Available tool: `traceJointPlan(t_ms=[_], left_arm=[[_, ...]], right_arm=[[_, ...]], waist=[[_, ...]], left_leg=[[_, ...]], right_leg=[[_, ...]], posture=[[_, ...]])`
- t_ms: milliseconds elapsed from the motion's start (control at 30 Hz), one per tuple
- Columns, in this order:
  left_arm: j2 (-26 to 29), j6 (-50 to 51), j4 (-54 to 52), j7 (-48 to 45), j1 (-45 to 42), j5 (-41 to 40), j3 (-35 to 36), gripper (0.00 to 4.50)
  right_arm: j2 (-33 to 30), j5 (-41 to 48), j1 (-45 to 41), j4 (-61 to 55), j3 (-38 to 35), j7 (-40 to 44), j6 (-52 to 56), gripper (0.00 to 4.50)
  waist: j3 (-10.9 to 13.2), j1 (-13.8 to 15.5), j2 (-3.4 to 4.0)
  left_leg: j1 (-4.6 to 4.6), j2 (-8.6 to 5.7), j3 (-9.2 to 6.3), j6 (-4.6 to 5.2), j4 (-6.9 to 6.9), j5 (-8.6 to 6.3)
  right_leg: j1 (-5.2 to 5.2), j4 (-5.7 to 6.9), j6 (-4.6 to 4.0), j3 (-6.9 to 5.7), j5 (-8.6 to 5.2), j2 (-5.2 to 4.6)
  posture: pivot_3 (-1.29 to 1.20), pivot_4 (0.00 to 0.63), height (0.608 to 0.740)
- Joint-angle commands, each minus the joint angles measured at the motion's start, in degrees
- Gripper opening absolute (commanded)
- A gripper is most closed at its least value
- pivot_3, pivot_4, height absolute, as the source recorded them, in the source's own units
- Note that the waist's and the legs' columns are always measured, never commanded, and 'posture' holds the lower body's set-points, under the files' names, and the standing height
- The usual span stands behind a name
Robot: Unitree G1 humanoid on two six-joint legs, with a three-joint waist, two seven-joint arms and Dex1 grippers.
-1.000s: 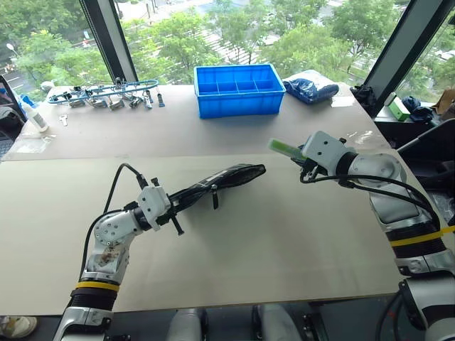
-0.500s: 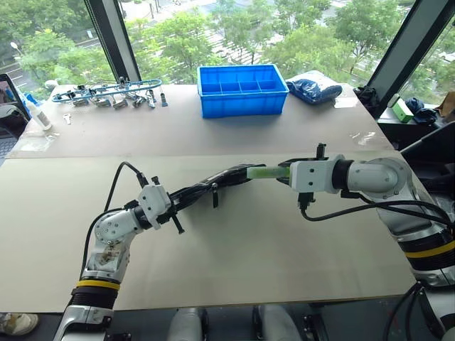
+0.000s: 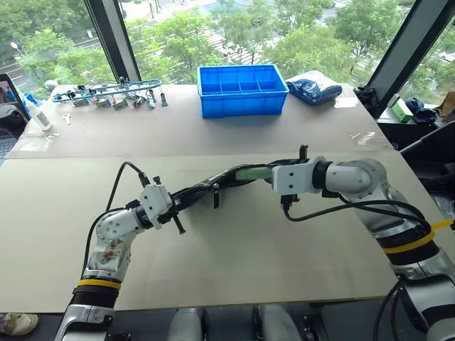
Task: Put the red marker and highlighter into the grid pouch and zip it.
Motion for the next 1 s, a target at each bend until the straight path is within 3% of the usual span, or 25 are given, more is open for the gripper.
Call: traceJointPlan(t_ms=[33,400,633,667,733,767,800,1000], left_arm=[[0.0,0.1,-0.9,-0.3,-0.9,-0.7,0.0,0.0],[-0.3,0.0,-0.8,-0.5,-1.1,-0.8,-0.2,0.0],[-0.5,-0.1,-1.0,-0.1,-1.0,-0.7,0.0,0.0],[-0.5,-0.1,-1.1,0.0,-0.8,-0.7,0.0,0.0],[-0.4,-0.1,-1.4,0.1,-0.5,-0.7,0.1,0.0],[-0.4,-0.1,-1.5,0.2,-0.4,-0.7,0.1,0.0],[-0.4,-0.1,-1.5,0.2,-0.3,-0.7,0.2,0.0],[-0.3,0.0,-1.7,0.6,-0.2,-0.7,0.1,0.0]], right_arm=[[0.8,-2.0,-2.1,-0.1,0.8,-0.7,-3.1,1.04],[6.2,-6.6,-4.5,4.3,6.8,-1.7,-12.7,1.04],[10.1,-5.0,-5.7,9.5,5.4,-3.4,-13.8,1.04],[10.2,-4.5,-5.7,9.7,4.8,-3.1,-13.0,2.04],[10.3,-3.7,-6.2,9.9,3.0,-3.3,-10.8,2.22],[10.3,-3.5,-6.7,10.2,2.2,-3.7,-9.9,2.86],[10.2,-2.2,-7.2,10.5,1.2,-3.4,-9.2,3.1],[8.5,14.0,-7.6,8.2,-9.5,2.5,-0.7,3.1]], waist=[[0.0,0.0,0.0],[0.0,-0.2,0.0],[0.0,-0.1,0.0],[0.0,-0.1,0.0],[0.0,-0.1,0.0],[0.0,-0.1,0.0],[0.0,-0.1,0.0],[0.0,0.0,0.0]], left_leg=[[0.0,0.0,0.0,0.0,0.0,0.0],[0.0,0.0,0.01,-0.05,0.01,0.03],[0.0,0.0,0.02,-0.1,0.01,0.06],[0.0,0.0,0.02,-0.1,0.02,0.06],[0.0,0.0,0.02,-0.11,0.01,0.06],[0.0,0.01,0.01,-0.11,0.01,0.06],[0.0,0.01,0.02,-0.1,0.01,0.06],[-0.01,0.01,0.0,-0.08,0.01,0.05]], right_leg=[[0.0,0.0,0.0,0.0,0.0,0.0],[0.0,0.03,0.0,-0.01,0.0,0.0],[0.01,0.02,0.0,-0.02,0.0,-0.01],[0.01,0.02,0.0,-0.02,0.0,-0.01],[0.01,0.03,0.0,-0.02,0.0,0.0],[0.01,0.03,0.0,-0.02,0.0,0.0],[0.01,0.03,0.0,-0.02,0.0,-0.01],[0.01,0.02,-0.01,-0.02,0.0,-0.01]], posture=[[0.0,0.15,0.74],[0.0,0.15,0.74],[0.0,0.15,0.74],[0.0,0.15,0.74],[0.0,0.15,0.74],[0.0,0.15,0.74],[0.0,0.15,0.74],[0.0,0.15,0.74]])
